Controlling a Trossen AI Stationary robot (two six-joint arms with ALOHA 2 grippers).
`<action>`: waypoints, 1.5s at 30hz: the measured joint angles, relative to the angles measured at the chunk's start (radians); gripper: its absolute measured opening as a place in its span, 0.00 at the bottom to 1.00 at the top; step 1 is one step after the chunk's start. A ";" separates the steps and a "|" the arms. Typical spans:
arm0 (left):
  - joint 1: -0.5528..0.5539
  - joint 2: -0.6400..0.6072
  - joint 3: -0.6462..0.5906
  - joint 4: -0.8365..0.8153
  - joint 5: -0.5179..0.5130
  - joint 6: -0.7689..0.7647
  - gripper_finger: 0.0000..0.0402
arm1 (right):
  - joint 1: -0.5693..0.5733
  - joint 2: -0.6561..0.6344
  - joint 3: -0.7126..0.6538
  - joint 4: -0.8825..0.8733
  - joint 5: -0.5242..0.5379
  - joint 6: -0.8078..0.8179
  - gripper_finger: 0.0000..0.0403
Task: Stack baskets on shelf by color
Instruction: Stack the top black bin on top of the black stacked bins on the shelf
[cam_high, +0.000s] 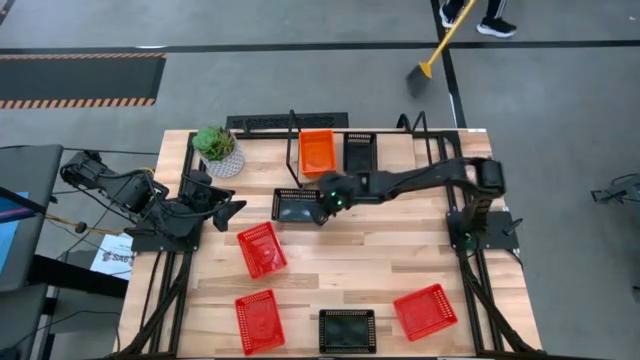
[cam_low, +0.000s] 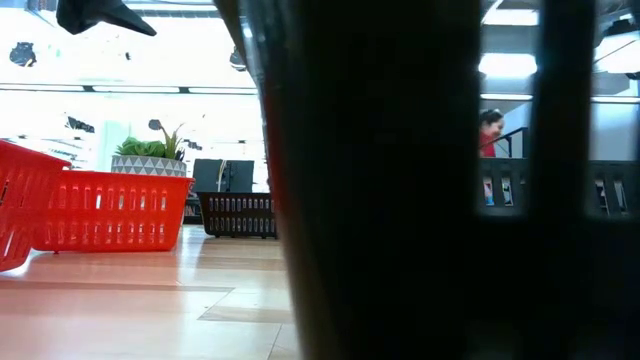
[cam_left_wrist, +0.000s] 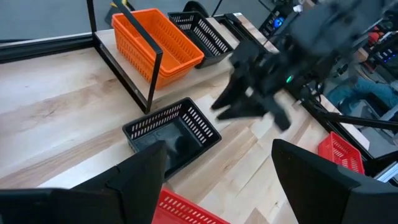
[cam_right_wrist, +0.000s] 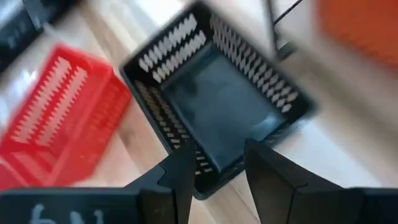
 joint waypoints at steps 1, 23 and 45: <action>0.000 0.000 0.000 0.000 0.000 0.004 0.69 | -0.001 0.021 0.000 0.010 -0.011 -0.011 0.40; 0.000 0.000 0.000 -0.030 0.032 -0.002 0.69 | 0.200 -0.056 0.039 -0.668 -0.041 0.243 0.33; 0.000 0.001 0.000 -0.044 0.026 -0.001 0.69 | 0.009 -0.071 0.038 -0.431 0.028 -0.356 0.56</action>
